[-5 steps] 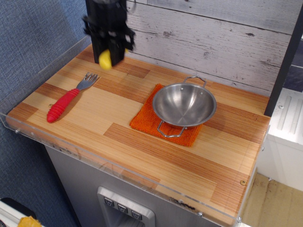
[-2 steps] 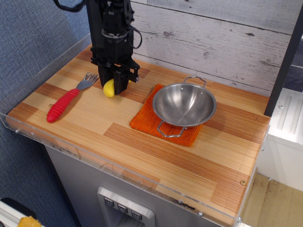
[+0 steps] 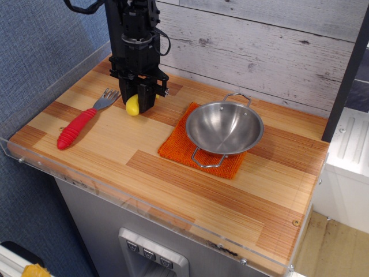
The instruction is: PICK UP THE BANANA AND PUT ANOTHER SIDE OF THE TABLE
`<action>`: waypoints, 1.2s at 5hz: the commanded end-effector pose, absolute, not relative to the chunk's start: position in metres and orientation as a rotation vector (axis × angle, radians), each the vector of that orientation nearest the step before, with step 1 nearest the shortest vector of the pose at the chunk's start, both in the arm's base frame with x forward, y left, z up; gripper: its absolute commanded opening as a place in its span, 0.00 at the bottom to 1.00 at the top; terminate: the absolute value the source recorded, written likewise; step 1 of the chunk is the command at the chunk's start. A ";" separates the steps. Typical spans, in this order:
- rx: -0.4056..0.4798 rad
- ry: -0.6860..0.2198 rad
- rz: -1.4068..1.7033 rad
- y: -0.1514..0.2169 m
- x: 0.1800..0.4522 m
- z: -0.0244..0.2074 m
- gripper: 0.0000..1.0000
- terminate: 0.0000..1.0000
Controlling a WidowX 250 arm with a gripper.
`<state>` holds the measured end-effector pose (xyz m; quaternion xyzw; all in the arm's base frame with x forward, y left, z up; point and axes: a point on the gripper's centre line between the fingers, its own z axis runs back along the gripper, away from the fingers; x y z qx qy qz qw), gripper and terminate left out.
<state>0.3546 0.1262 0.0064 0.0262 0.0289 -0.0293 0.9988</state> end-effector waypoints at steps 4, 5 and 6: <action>0.039 -0.068 -0.003 0.137 0.335 0.075 1.00 0.00; 0.060 -0.178 0.000 0.134 0.325 0.124 1.00 0.00; 0.064 -0.258 -0.007 0.132 0.315 0.166 1.00 0.00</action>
